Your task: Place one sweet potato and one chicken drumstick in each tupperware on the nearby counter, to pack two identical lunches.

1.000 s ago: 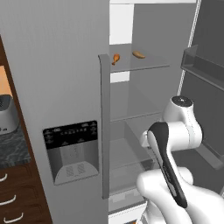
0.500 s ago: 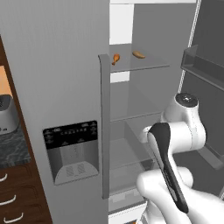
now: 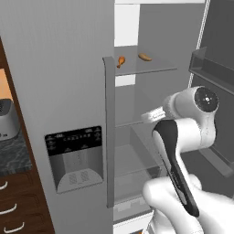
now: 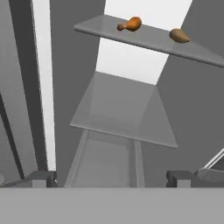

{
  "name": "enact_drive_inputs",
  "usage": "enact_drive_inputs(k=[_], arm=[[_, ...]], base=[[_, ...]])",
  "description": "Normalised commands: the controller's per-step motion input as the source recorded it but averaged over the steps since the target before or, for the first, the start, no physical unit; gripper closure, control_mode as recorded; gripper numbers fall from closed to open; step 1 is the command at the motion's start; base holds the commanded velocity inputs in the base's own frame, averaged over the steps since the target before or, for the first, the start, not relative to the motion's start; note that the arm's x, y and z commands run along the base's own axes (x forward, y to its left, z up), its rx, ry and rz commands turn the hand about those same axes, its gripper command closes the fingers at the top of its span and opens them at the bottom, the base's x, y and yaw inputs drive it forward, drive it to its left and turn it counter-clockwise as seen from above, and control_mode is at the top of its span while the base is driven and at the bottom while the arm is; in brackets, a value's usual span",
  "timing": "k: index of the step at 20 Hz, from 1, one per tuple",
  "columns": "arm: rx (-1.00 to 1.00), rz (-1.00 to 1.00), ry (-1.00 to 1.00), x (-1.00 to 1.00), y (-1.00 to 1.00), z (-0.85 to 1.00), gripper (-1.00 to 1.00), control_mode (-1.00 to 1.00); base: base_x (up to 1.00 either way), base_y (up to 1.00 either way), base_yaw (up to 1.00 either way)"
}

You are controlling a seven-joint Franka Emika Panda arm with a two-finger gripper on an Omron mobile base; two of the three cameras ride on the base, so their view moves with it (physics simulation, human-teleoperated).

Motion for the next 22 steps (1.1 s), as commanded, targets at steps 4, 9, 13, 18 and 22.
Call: enact_drive_inputs(k=[4, 9, 13, 18, 22], arm=[[0.09, 0.08, -0.26, 0.84, 0.13, 0.99, -1.0, -1.0], [0.12, -0.04, -0.05, 0.93, 0.06, 0.57, -1.0, -1.0], [0.06, -0.09, 0.16, 1.0, 0.06, 0.67, -1.0, -1.0], [0.07, -0.03, 0.19, 0.74, 0.02, 0.71, -1.0, -1.0], [0.01, 0.0, 0.44, 0.65, 0.1, 0.06, -1.0, -1.0]], base=[[0.0, 0.0, 0.0], [0.0, 0.0, 0.0], [0.0, 0.0, 0.0], [0.0, 0.0, 0.0], [0.0, 0.0, 0.0]])
